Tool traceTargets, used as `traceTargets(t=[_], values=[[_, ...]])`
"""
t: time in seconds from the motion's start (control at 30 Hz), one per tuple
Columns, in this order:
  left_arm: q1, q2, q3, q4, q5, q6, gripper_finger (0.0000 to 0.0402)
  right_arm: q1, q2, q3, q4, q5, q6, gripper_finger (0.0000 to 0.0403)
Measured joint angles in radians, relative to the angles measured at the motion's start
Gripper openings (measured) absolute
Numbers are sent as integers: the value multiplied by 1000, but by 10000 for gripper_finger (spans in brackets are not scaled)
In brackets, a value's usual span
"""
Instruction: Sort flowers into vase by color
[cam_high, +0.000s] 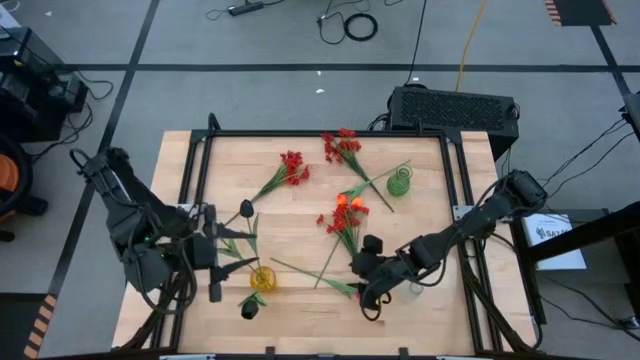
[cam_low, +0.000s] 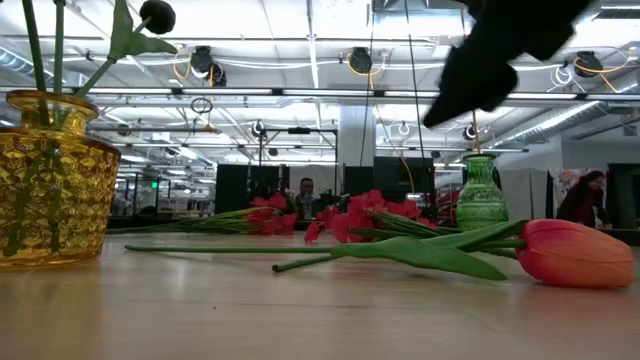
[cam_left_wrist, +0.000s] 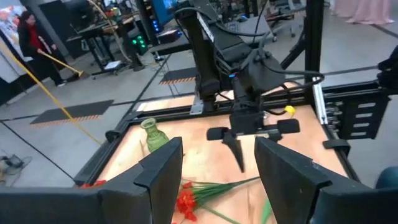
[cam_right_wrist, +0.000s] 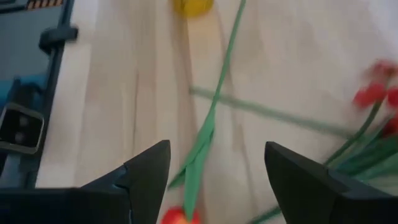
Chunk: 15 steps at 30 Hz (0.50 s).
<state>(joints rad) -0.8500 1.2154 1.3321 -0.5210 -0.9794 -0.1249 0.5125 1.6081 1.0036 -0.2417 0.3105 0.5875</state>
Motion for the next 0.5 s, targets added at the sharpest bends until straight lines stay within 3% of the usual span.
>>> traceTargets(t=[0.13, 0.27, 0.5], values=[[37, 19, -74, 143, 20, 51, 208, 25, 0, -14, 0, -7, 30, 242], [107, 34, -174, 401, 170, 155, 208, 41, 0, -15, -52, -30, 34, 223], [157, 30, -229, 540, 163, 280, 208, 45, 66, -15, -38, -52, 131, 214]])
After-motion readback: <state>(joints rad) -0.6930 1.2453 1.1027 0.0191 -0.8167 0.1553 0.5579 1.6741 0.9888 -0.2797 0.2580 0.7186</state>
